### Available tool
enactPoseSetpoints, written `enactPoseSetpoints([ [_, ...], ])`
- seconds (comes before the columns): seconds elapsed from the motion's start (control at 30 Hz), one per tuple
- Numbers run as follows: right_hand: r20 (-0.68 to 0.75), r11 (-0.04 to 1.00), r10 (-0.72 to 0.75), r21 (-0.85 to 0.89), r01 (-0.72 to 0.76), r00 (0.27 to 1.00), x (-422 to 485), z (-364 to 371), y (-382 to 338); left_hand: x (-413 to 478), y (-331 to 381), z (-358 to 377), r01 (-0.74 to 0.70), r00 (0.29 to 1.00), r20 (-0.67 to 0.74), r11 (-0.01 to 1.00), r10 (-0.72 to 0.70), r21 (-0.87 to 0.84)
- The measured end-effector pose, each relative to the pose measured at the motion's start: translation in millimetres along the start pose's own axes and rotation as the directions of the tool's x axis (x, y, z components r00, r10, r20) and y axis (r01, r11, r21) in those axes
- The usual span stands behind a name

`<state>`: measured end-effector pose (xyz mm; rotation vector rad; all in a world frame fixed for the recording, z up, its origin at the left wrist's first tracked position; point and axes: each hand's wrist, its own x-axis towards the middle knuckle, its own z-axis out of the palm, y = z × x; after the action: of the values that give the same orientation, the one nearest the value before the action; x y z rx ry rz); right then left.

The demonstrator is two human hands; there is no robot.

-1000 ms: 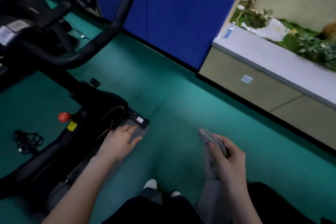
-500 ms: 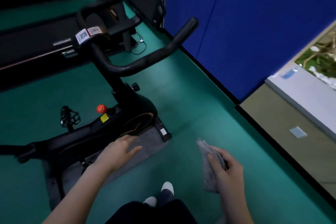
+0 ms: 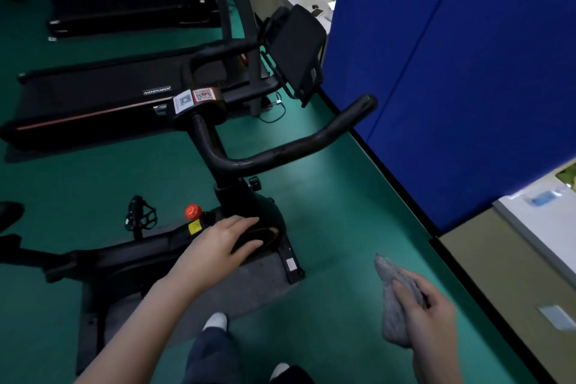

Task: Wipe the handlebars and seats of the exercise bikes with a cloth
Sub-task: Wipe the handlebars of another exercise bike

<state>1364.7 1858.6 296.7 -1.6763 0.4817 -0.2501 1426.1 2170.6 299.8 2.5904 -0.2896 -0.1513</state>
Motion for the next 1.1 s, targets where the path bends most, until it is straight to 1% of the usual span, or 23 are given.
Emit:
enactPoseSetpoints([
  [0.1,-0.007,1.000,-0.004,0.008,0.004,1.000,0,26,-8,15,-5,-19,-0.063,0.997,-0.053,0.998,0.062,-0.019],
  [0.17,-0.014,1.000,-0.011,0.011,0.011,1.000,-4,48,-14,26,-12,-30,-0.113,0.992,-0.058,0.993,0.111,-0.030],
  [0.27,-0.046,1.000,-0.010,0.024,0.011,0.999,-11,88,-25,40,-31,-45,-0.180,0.984,-0.013,0.983,0.180,-0.037],
  [0.33,-0.099,0.999,-0.012,0.035,0.015,0.995,-15,114,-34,47,-52,-54,-0.219,0.975,0.027,0.975,0.220,-0.033],
  [0.43,-0.176,0.998,-0.052,0.023,0.057,0.983,-19,154,-56,54,-95,-72,-0.221,0.973,0.054,0.975,0.223,-0.035],
  [0.53,-0.229,0.989,-0.142,-0.001,0.146,0.963,-25,192,-85,62,-135,-97,-0.198,0.980,0.015,0.980,0.198,-0.037],
  [0.6,-0.224,0.979,-0.202,-0.020,0.203,0.953,-26,213,-107,71,-154,-116,-0.213,0.975,-0.067,0.977,0.212,-0.021],
  [0.67,-0.181,0.966,-0.258,-0.053,0.252,0.949,-24,235,-128,82,-168,-135,-0.244,0.957,-0.159,0.970,0.242,0.004],
  [0.73,-0.102,0.957,-0.283,-0.097,0.274,0.954,-17,260,-147,95,-178,-150,-0.274,0.935,-0.232,0.962,0.269,0.012],
  [0.87,0.082,0.911,-0.295,-0.276,0.306,0.952,10,314,-167,124,-185,-168,-0.355,0.891,-0.297,0.935,0.344,0.018],
  [1.0,0.250,0.746,-0.339,-0.516,0.421,0.907,37,363,-170,150,-185,-169,-0.403,0.880,-0.270,0.915,0.390,0.008],
  [1.1,0.348,0.613,-0.308,-0.639,0.464,0.886,52,385,-163,163,-182,-163,-0.413,0.886,-0.241,0.910,0.395,-0.026],
])
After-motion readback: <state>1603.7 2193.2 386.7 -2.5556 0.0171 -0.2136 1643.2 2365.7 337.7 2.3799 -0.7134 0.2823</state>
